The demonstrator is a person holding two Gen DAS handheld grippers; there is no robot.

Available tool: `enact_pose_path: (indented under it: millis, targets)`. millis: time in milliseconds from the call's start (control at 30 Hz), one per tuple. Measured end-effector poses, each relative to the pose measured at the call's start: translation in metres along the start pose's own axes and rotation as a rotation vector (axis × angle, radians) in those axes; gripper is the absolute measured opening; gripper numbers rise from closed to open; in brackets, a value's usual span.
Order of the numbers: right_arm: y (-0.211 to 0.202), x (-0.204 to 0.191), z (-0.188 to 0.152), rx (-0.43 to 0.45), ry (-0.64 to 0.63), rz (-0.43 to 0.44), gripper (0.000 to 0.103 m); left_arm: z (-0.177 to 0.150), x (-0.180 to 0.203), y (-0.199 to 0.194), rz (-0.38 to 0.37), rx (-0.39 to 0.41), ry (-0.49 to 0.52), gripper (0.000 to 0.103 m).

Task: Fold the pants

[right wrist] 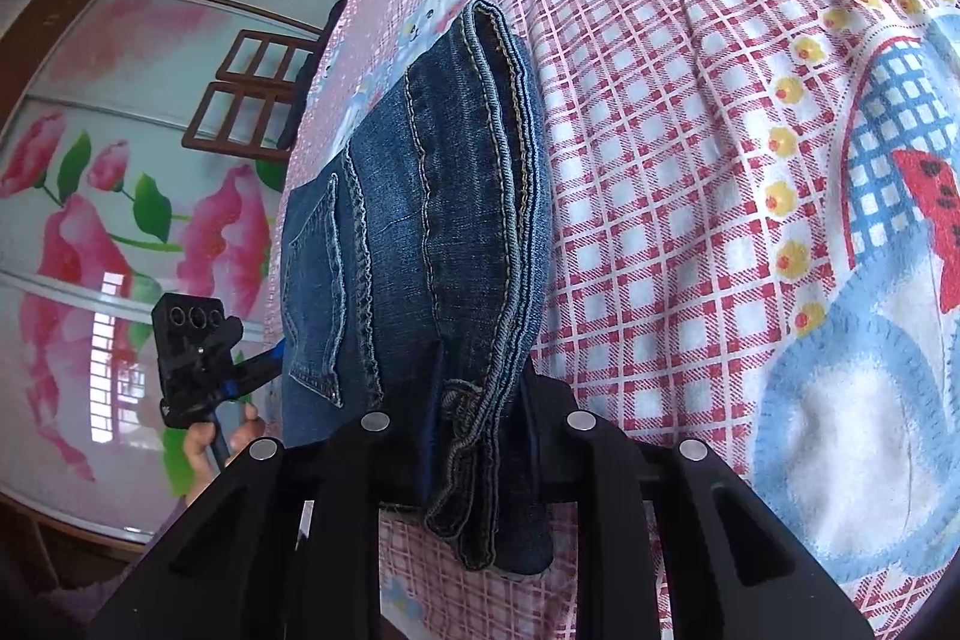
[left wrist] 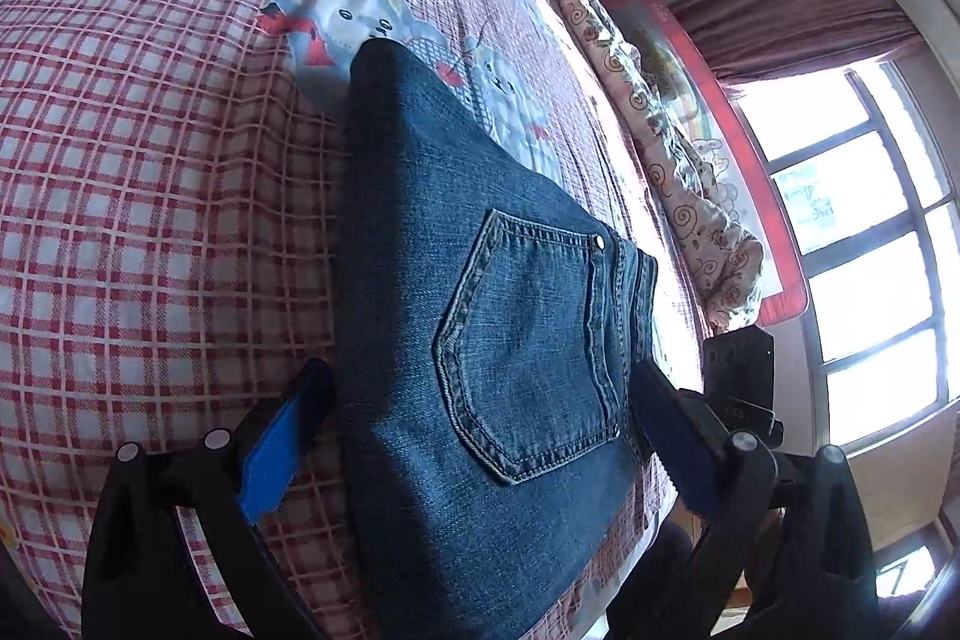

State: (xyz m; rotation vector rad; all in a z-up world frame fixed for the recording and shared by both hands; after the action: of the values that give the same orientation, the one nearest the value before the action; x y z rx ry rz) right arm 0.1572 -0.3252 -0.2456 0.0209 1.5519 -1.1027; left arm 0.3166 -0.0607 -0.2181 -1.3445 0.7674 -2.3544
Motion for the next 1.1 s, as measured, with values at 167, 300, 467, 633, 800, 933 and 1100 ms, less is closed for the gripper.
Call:
enact_pose_path:
  millis: [167, 300, 467, 633, 800, 933, 1100]
  targets:
    - [-0.006, -0.005, -0.004, 0.012, -0.027, -0.017, 0.021, -0.006, -0.010, 0.007, 0.063, -0.047, -0.015, 0.032]
    - [-0.019, -0.024, -0.008, 0.040, -0.074, -0.028, 0.018, -0.011, -0.012, 0.003, 0.055, -0.002, -0.044, 0.018]
    - [-0.040, -0.070, -0.007, 0.092, -0.187, -0.025, 0.017, 0.004, 0.014, -0.008, 0.041, 0.085, -0.012, 0.011]
    - [-0.058, -0.104, 0.007, 0.146, -0.250, 0.011, 0.017, 0.032, 0.037, -0.032, 0.012, 0.170, 0.042, 0.011]
    - [-0.046, -0.103, 0.037, 0.161, -0.241, -0.015, 0.017, 0.057, 0.027, -0.039, 0.028, 0.188, 0.040, 0.011]
    - [0.003, -0.055, 0.050, 0.091, -0.148, -0.191, 0.023, 0.061, -0.005, -0.007, 0.183, 0.098, -0.007, 0.037]
    - [-0.012, -0.027, 0.038, 0.192, -0.033, -0.164, 0.034, 0.047, -0.029, -0.022, 0.293, 0.156, -0.125, 0.091]
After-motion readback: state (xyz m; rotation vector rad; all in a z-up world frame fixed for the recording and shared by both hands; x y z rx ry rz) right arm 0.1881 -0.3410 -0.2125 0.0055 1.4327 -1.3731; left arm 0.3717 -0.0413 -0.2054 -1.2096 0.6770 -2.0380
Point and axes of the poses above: each gripper's, at about its wrist camera, not at the fingertips, and y roughly the way its jaws point, x to its right, z to its top, the point moved 4 cm from there along y, roughly the way its jaws point, and after that the axes turned 8 degrees about y, right-handed, at the moved point
